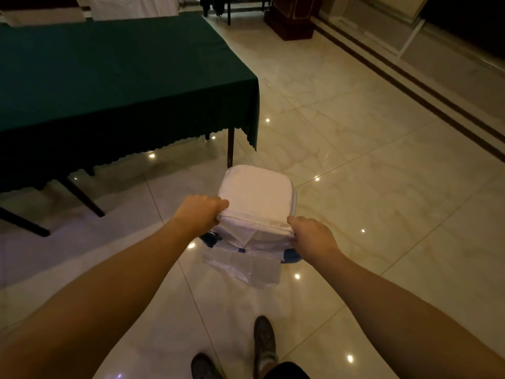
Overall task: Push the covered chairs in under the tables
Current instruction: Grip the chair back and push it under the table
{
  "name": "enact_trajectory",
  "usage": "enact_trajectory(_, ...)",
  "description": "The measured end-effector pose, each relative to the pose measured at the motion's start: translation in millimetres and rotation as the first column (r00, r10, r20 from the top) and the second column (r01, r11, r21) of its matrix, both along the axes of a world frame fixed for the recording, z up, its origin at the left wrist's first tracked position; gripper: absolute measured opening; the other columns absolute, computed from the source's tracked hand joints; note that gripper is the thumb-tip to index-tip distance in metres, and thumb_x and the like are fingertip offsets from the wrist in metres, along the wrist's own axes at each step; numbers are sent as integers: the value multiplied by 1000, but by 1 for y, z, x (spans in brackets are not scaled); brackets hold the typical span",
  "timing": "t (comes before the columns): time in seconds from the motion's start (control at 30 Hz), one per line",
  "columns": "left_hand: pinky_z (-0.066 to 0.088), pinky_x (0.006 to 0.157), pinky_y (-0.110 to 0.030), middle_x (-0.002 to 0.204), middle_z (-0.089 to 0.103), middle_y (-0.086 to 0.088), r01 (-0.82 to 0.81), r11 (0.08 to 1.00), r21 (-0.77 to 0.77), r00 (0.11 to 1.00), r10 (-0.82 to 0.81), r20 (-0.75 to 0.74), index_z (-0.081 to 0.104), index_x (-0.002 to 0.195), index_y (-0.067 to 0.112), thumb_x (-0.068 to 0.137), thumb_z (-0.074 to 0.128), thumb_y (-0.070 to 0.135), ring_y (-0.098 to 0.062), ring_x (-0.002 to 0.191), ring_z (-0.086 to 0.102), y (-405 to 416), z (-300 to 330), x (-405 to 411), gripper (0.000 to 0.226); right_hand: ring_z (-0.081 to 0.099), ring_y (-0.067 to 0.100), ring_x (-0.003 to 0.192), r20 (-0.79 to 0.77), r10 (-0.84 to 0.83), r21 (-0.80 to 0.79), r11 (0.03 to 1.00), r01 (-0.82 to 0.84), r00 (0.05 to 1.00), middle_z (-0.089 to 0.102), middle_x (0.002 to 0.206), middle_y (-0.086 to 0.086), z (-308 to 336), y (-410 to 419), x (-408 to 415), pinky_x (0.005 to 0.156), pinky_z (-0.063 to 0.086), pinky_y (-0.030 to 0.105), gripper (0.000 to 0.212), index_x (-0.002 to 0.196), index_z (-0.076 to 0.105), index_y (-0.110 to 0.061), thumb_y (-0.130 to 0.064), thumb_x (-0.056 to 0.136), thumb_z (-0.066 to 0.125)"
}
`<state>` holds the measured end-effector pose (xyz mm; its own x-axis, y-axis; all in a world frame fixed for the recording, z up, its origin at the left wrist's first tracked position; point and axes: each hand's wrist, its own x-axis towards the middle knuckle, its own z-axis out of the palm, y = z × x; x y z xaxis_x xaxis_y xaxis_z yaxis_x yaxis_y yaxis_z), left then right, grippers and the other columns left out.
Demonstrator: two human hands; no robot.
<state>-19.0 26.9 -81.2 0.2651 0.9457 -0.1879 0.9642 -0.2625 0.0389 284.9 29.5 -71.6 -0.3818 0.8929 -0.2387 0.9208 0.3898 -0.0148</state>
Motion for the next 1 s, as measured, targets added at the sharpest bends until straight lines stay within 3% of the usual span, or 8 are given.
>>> enact_trajectory(0.2, 49, 83, -32, 101, 62, 3, -83, 997, -6, 996, 83, 36, 57, 106, 27, 88, 67, 42, -16, 88, 59, -16, 16, -37, 25, 59, 31, 69, 90, 170, 58, 983, -176, 981, 57, 86, 2, 11, 9, -39, 51, 38, 33, 58, 90, 35, -27, -24, 61, 85)
enact_trajectory(0.43, 48, 86, -31, 109, 62, 2, -189, 982, 4, 981, 189, 54, 57, 114, 26, 92, 62, 42, -17, 94, 58, -46, 22, -86, 27, 59, 30, 73, 168, 325, 105, 933, -345, 930, 59, 92, 4, 30, 34, -95, 53, 38, 34, 60, 98, 40, -26, -25, 61, 87)
enact_trajectory(0.53, 50, 84, -31, 106, 64, 1, -243, 969, 37, 967, 239, 86, 57, 112, 26, 94, 57, 45, -16, 91, 59, -61, 18, -108, 26, 58, 28, 76, 181, 381, 108, 909, -403, 907, 59, 94, 3, 40, 44, -126, 56, 41, 34, 63, 95, 34, -30, -28, 63, 88)
enact_trajectory(0.7, 49, 77, -30, 103, 63, 5, -368, 929, 32, 924, 362, 121, 54, 111, 32, 88, 61, 55, -14, 86, 59, -76, 5, -145, 33, 59, 27, 82, 230, 469, 134, 853, -505, 853, 60, 100, 3, 51, 57, -180, 61, 40, 34, 58, 103, 41, -30, -30, 67, 87)
enact_trajectory(0.87, 41, 65, -29, 90, 62, 10, -520, 853, 44, 849, 511, 134, 54, 96, 39, 81, 64, 60, -10, 71, 50, -72, -3, -178, 29, 56, 26, 83, 221, 516, 141, 823, -550, 828, 59, 100, 2, 55, 79, -226, 63, 40, 34, 53, 104, 42, -31, -30, 72, 84)
enact_trajectory(1.0, 43, 66, -28, 88, 63, 10, -582, 810, 64, 806, 565, 178, 56, 95, 40, 82, 65, 60, -9, 70, 50, -62, -1, -195, 26, 56, 24, 83, 191, 528, 127, 823, -554, 827, 59, 99, 0, 53, 107, -256, 67, 46, 36, 54, 103, 41, -34, -30, 72, 85)
